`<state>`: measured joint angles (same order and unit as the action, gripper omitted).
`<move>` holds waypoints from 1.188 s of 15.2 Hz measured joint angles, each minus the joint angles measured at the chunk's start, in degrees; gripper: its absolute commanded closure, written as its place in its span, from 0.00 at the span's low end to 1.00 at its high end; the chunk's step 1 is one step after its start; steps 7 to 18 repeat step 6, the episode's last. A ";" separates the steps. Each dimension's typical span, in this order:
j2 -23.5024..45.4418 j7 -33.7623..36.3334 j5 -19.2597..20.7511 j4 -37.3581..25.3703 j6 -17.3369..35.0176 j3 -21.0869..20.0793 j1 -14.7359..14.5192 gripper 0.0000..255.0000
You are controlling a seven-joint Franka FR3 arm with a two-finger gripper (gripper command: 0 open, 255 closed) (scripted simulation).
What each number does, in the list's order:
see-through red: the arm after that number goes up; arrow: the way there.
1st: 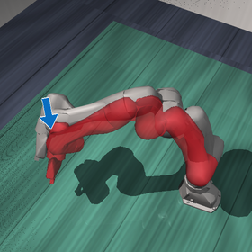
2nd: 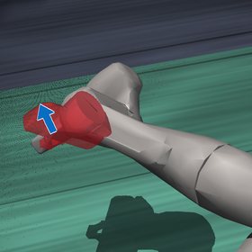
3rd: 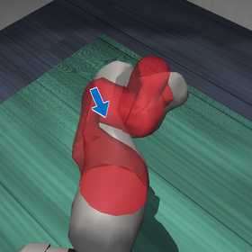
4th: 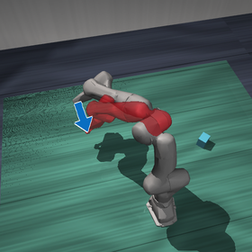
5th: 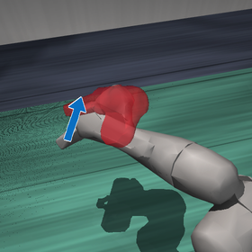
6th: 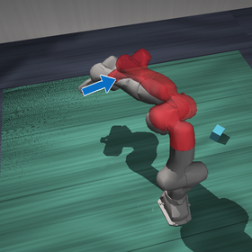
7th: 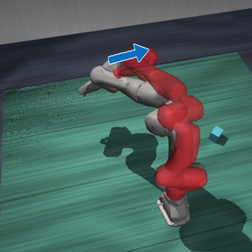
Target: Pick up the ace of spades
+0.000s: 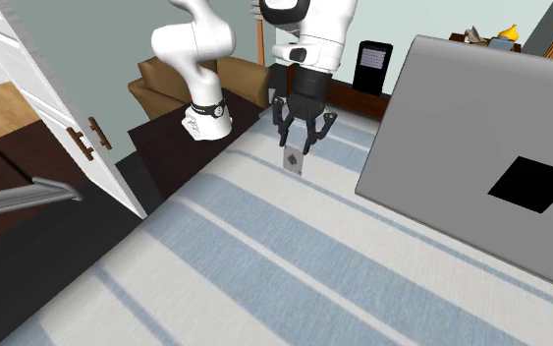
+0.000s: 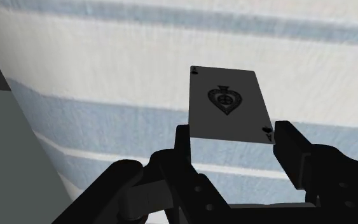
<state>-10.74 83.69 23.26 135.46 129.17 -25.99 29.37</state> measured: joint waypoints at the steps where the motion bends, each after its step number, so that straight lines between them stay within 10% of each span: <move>1: -0.41 -0.56 -0.42 -0.33 -0.58 0.14 -0.06 1.00; 18: -2.35 -2.95 -2.32 -2.13 -3.67 0.65 -0.47 1.00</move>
